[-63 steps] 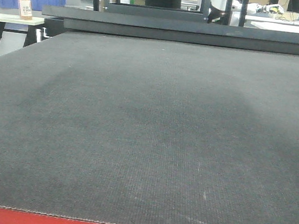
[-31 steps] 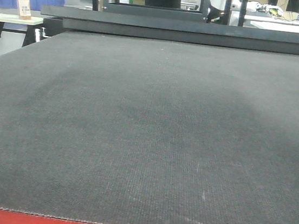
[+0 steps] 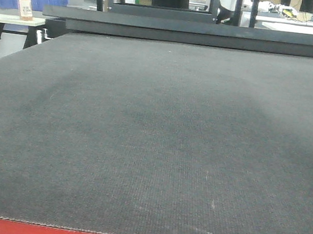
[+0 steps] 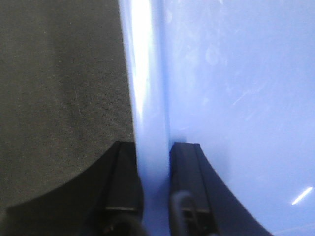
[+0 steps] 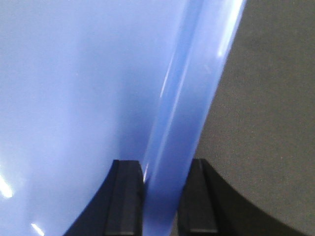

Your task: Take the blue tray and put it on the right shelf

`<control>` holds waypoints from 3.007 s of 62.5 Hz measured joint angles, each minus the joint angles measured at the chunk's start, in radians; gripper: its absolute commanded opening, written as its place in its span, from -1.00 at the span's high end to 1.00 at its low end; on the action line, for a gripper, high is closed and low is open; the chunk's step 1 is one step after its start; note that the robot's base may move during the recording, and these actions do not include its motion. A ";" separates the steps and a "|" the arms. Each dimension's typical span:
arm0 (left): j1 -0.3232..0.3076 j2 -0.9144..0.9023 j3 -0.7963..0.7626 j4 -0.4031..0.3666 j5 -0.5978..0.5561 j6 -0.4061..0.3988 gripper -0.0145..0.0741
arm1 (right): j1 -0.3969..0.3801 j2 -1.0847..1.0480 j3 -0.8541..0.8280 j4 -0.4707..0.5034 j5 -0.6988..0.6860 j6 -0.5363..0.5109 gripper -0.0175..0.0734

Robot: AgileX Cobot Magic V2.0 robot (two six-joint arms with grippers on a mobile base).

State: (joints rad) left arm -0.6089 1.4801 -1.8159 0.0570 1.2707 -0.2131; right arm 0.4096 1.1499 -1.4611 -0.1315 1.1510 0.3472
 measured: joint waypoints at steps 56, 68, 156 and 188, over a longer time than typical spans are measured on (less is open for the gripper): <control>0.000 0.000 0.000 0.000 0.002 0.000 0.78 | 0.000 0.000 0.001 0.000 0.000 0.000 0.49; 0.000 0.000 0.000 -0.001 0.002 0.000 0.78 | 0.000 0.000 0.001 0.000 0.000 0.000 0.49; 0.000 0.000 0.001 -0.012 0.002 0.000 0.78 | 0.000 0.000 0.001 -0.003 0.002 0.000 0.49; 0.000 0.000 0.001 -0.012 0.002 0.000 0.78 | 0.000 0.000 0.001 -0.004 0.003 0.000 0.49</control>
State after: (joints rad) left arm -0.6089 1.4804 -1.8153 0.0446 1.2725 -0.2131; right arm 0.4096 1.1499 -1.4605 -0.1353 1.1540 0.3472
